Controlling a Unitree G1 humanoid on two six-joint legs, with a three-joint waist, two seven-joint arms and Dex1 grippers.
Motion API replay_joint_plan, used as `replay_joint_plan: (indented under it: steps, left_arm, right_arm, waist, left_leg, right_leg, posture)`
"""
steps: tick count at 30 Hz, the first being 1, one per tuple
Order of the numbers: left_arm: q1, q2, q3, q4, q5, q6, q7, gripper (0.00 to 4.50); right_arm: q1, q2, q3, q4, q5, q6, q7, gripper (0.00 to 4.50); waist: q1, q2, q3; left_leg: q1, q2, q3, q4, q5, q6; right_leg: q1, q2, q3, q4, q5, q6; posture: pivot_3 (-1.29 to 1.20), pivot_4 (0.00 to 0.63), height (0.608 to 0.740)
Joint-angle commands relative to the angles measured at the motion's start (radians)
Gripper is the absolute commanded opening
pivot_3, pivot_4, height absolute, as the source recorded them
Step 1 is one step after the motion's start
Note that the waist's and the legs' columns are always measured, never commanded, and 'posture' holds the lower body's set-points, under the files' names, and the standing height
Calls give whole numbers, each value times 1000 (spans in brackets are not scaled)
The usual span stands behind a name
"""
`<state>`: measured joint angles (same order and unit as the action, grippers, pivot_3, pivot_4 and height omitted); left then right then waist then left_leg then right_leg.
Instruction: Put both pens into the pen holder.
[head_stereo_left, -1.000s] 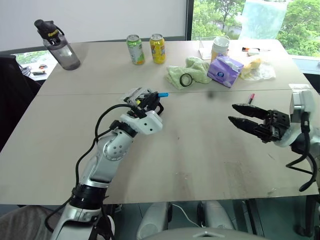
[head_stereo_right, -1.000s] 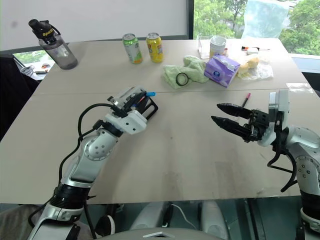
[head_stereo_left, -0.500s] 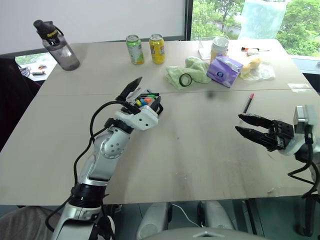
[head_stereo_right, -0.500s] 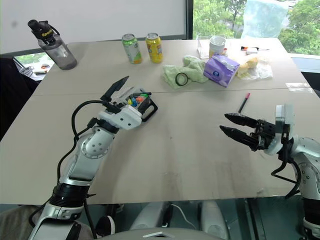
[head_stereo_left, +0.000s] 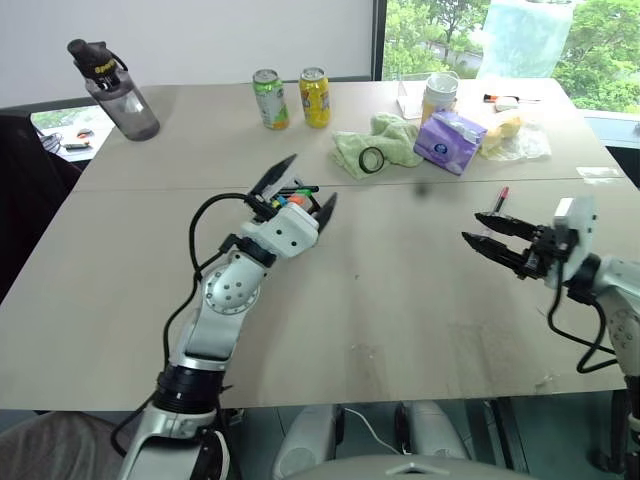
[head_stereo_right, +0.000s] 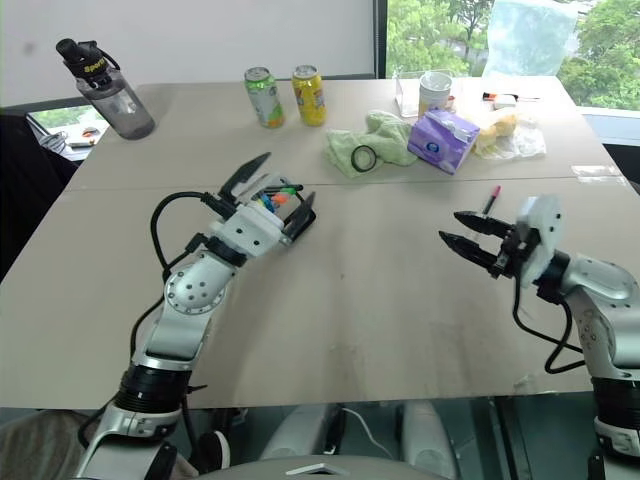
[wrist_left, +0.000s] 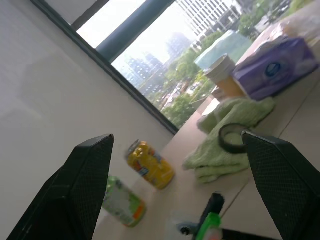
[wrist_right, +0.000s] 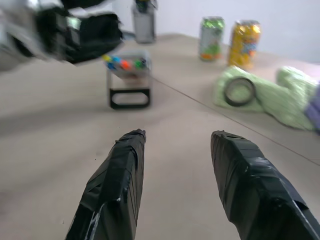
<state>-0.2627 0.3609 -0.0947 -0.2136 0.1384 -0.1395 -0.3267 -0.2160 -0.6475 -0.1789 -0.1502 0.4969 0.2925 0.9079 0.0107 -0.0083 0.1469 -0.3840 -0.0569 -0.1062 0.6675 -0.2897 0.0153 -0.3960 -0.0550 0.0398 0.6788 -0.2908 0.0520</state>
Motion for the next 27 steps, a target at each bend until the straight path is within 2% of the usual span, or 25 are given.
replay_joint_plan:
  steps: [1, 6, 12, 15, 20, 27]
  left_arm:
    - [56, -30, -33, -134, -276, 191, -149, 4355]
    - [77, 34, 18, -245, -491, 475, -242, 4355]
    - [58, 252, 115, -378, -863, 899, -378, 4355]
    - [16, 367, 164, -411, -985, 1008, -440, 4355]
    - [-65, 505, 210, -392, -1023, 1038, -514, 4355]
    - [-140, 531, 212, -362, -1019, 1034, -529, 4355]
  right_arm:
    - [-61, 43, 43, 29, -173, -46, -193, 2269]
    - [-115, 82, 93, 66, -364, 46, -423, 2269]
    - [-232, 130, 77, 109, -388, 393, -576, 2269]
    - [-271, 160, 48, 118, -352, 487, -598, 2269]
    - [-319, 195, 37, 126, -329, 646, -629, 2269]
    - [-417, 254, -10, 248, -341, 848, -743, 2269]
  waist:
    - [-6, 0, 0]
    - [-15, 1, 0]
    - [-28, 1, 0]
    - [-30, 1, 0]
    - [-29, 1, 0]
    - [-31, 1, 0]
  left_leg:
    - [0, 0, 0, 0, 0, 0]
    - [0, 1, -1, -1, 0, -1]
    - [0, 0, 0, 0, 0, 0]
    - [0, 1, 0, -1, 0, -1]
    - [0, 0, 0, -1, 0, 0]
    - [1, 0, 0, -1, 0, 0]
  right_leg:
    - [0, 0, 0, 0, 0, 0]
    - [-1, 1, 0, 2, 0, 0]
    - [-1, 1, 0, 1, 0, 0]
    - [-1, 2, 0, 1, 0, 0]
    - [0, 2, 0, 1, 0, 0]
    - [-1, 2, 0, 1, 0, 0]
  posture:
    - [0, 150, 740]
    - [0, 150, 740]
    - [0, 150, 740]
    - [0, 150, 740]
    - [0, 150, 740]
    - [0, 150, 740]
